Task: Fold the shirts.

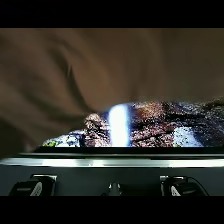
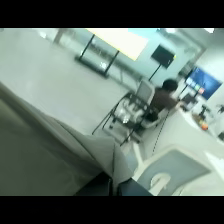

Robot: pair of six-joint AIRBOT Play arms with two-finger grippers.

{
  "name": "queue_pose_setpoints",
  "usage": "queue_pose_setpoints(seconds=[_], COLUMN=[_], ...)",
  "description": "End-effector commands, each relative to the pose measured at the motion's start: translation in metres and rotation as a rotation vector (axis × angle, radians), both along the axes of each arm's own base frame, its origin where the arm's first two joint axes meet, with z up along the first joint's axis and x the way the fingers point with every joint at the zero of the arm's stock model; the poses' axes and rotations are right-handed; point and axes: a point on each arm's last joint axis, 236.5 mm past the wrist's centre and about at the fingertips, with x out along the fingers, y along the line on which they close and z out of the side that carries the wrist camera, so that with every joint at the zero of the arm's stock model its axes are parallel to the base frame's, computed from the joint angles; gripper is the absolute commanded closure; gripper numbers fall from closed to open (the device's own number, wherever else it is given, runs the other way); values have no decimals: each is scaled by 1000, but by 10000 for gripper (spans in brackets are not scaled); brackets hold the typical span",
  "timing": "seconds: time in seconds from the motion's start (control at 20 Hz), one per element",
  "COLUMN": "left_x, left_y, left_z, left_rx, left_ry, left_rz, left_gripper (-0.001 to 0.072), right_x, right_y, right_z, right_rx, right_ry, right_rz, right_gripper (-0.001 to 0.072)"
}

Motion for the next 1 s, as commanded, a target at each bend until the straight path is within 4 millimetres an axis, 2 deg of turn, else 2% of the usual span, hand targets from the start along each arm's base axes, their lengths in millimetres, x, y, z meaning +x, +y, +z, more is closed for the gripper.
queue_pose_setpoints(seconds=[0.0, 0.1, 0.2, 0.3, 0.35, 0.45, 0.5, 0.55, 0.6, 0.7, 0.95], left_x=[42, 88, 137, 180, 202, 238, 252, 263, 271, 282, 284], left_y=[10, 16, 20, 26, 29, 36, 39, 40, 36, 21, -37], left_z=[-38, -90, -151, -214, -253, -334, -373, -411, -442, -484, -551], left_rx=[83, 126, 125, 112, 103, 84, 73, 40, 4, -65, -40], left_ry=[151, 324, 482, 618, 693, 840, 907, 975, 1043, 1142, 1296], left_rz=[79, 100, 92, 92, 94, 103, 108, 101, 82, 30, -85], left_gripper=[686, 686, 686, 685, 685, 684, 684, 684, 683, 683, 682], right_x=[30, 69, 119, 173, 196, 229, 238, 245, 248, 254, 274], right_y=[-8, -4, 2, 9, 13, 19, 21, 22, 25, 32, 40], right_z=[-53, -112, -188, -263, -302, -382, -419, -446, -470, -493, -496], right_rx=[-9, -17, -42, -58, -44, 13, 49, 96, 145, 237, 286], right_ry=[223, 447, 667, 797, 845, 961, 1030, 1078, 1122, 1148, 1086], right_rz=[-47, -57, -59, -54, -57, -83, -110, -142, -170, -197, -180], right_gripper=[691, 690, 690, 690, 690, 690, 690, 690, 690, 689, 690])
